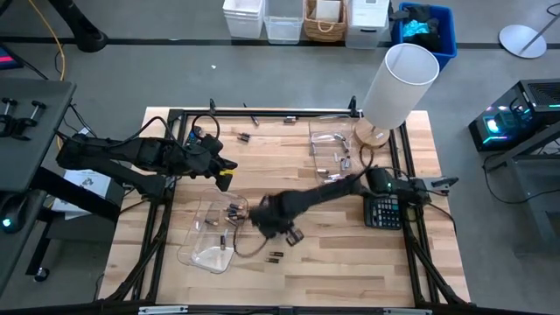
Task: Sort batteries
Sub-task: Put the silver battery into the right transparent bin, then put the brown battery into the left transparent bin
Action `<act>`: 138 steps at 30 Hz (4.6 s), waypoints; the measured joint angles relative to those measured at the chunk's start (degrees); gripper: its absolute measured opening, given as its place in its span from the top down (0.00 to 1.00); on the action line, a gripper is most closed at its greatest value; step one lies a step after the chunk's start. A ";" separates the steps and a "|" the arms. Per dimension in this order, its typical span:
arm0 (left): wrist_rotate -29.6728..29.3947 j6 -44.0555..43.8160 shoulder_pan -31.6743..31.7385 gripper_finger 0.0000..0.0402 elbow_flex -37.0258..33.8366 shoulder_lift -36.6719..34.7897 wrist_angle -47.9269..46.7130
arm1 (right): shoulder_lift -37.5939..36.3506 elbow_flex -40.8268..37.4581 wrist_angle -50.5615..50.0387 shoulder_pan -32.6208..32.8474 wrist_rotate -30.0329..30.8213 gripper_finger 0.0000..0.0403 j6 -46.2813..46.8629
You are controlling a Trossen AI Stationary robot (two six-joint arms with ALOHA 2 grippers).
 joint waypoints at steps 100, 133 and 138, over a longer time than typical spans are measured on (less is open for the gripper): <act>0.76 12.29 0.01 1.00 -0.02 -5.47 1.38 | -4.35 7.28 18.16 2.23 16.21 0.91 32.43; -5.54 12.63 0.01 0.99 -0.02 -3.42 6.23 | -9.91 4.34 -5.33 6.54 -2.71 0.36 27.89; -2.90 18.04 -0.01 0.91 -0.02 0.69 4.50 | -9.31 -2.67 9.56 10.93 0.92 0.36 35.77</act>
